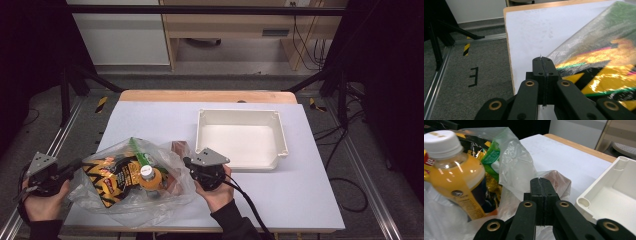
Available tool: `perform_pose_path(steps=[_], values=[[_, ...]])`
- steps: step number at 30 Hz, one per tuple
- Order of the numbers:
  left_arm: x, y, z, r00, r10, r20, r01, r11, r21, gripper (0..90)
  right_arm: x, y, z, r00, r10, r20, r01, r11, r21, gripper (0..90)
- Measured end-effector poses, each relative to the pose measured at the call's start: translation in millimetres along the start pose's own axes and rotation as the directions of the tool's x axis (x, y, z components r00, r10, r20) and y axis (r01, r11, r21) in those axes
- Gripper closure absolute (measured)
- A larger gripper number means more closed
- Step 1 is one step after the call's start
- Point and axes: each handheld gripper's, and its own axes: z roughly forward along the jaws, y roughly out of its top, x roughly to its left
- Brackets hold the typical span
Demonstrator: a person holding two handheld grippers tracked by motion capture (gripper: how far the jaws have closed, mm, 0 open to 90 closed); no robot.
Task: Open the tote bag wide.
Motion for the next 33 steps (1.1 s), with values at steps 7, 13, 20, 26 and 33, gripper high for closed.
perform_pose_path(steps=[7, 13, 20, 26, 33], values=[[12.7, -6.3, 29.5, 0.9981, -0.049, -0.037, 0.050, 0.9980, 0.038, 89.9, -7.1, -4.6, 24.7, 0.9980, -0.003, 0.062, 0.002, 1.000, 0.031, 90.0], [20.4, -29.2, 60.5, 0.9922, -0.122, 0.026, 0.119, 0.9883, 0.095, 90.0, -5.7, -12.8, 38.9, 0.9967, -0.034, 0.073, 0.029, 0.996, 0.080, 90.0], [16.3, -44.9, 74.0, 0.9943, -0.099, 0.040, 0.092, 0.9840, 0.153, 90.0, -7.9, -22.9, 42.6, 0.9960, -0.041, 0.079, 0.031, 0.993, 0.117, 89.5], [10.9, -43.9, 74.7, 0.9966, -0.075, 0.035, 0.068, 0.9860, 0.152, 89.9, -6.5, -34.4, 49.8, 0.9973, -0.026, 0.068, 0.017, 0.991, 0.133, 89.2], [20.5, -42.3, 61.6, 0.9902, -0.137, 0.028, 0.134, 0.9872, 0.086, 78.8, -8.1, -37.2, 53.8, 0.9931, -0.036, 0.112, 0.020, 0.991, 0.135, 81.3]])
